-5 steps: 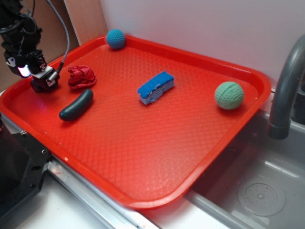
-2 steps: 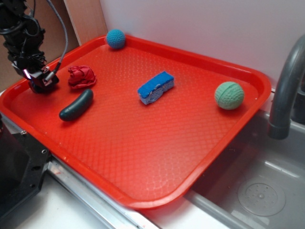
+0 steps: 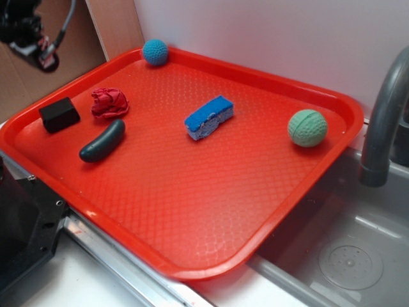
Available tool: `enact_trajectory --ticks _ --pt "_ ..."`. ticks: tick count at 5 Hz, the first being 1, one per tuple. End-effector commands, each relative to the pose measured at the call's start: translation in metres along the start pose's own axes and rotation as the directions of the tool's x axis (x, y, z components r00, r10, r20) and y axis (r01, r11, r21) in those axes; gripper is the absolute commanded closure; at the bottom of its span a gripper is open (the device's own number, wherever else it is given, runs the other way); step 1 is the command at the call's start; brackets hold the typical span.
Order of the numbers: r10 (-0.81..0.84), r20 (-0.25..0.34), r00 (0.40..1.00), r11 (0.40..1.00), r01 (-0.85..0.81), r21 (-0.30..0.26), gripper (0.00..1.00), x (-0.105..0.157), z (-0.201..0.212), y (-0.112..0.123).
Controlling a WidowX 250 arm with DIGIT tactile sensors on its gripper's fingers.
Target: Grab the black box.
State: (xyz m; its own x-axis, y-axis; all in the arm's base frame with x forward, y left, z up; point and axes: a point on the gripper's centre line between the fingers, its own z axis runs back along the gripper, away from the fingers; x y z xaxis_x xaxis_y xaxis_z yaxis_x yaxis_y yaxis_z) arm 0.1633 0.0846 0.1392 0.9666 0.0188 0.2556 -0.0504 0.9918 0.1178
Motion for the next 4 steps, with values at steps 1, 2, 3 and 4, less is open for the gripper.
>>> enact_trajectory --ticks 1,2,3,4 --pt "-0.088 0.033 0.996 0.996 0.087 0.024 0.0 0.007 0.034 0.002" --pt "-0.137 0.036 0.99 0.989 0.139 -0.042 0.0 -0.006 0.012 0.021" --pt "-0.143 0.016 0.99 0.989 0.143 -0.041 0.0 -0.025 -0.004 0.03" --pt "-0.229 -0.005 0.973 0.971 0.229 -0.063 0.0 -0.033 -0.04 0.041"
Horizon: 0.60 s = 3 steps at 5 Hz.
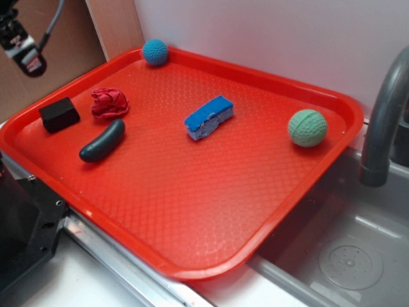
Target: Grab the black box.
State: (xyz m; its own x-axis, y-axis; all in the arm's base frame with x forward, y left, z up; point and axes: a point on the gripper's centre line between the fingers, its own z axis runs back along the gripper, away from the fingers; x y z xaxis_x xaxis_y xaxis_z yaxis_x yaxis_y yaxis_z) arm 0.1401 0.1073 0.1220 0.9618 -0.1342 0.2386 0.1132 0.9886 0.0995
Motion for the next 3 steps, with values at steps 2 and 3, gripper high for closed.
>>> enact_trajectory --ticks 2,3 --pt "-0.067 -0.035 0.997 0.997 0.065 -0.042 0.0 -0.008 -0.069 0.037" --pt "-0.053 -0.024 0.998 0.998 0.053 -0.018 0.0 -0.001 -0.093 0.026"
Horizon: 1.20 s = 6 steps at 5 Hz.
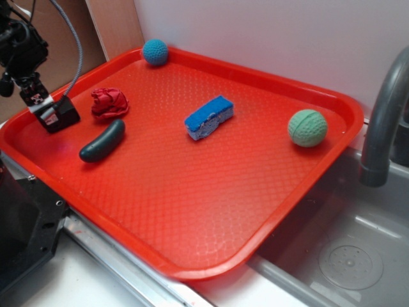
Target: Grab the black box.
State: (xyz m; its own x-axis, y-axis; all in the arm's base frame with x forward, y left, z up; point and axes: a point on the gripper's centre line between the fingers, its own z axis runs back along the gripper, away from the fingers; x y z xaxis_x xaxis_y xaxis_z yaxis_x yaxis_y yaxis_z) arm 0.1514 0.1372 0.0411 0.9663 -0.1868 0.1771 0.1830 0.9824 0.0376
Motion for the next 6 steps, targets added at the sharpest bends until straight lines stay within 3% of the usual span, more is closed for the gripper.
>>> enact_trajectory --ticks 1,2,3,4,6 --pt "-0.015 0.004 1.0 0.997 0.014 0.078 0.0 0.007 -0.014 0.001" --pt "0.012 0.006 1.0 0.996 -0.013 0.083 0.0 -0.006 -0.016 0.006" --pt "0.038 -0.004 0.999 0.997 -0.037 0.075 1.0 -0.008 -0.012 0.005" --pt "-0.001 -0.003 1.0 0.995 0.001 0.099 1.0 0.002 0.016 -0.009" --pt "-0.027 0.104 0.994 0.995 0.017 0.099 1.0 0.041 0.112 -0.048"
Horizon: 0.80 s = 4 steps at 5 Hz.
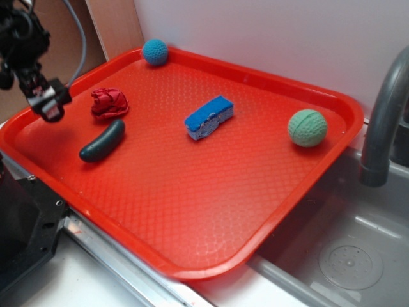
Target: Grab the black box.
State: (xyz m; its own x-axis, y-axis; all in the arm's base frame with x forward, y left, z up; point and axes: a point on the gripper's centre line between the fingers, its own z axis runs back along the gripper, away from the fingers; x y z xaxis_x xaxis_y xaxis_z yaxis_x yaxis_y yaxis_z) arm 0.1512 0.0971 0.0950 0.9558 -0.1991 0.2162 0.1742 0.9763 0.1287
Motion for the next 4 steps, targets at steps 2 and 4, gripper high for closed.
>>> enact_trajectory --ticks 2,4 --pt "0.01 -0.004 1.0 0.999 -0.011 -0.051 1.0 0.088 0.112 -0.023" --pt "-0.005 -0.046 0.999 0.996 0.0 -0.088 1.0 0.095 0.088 -0.026"
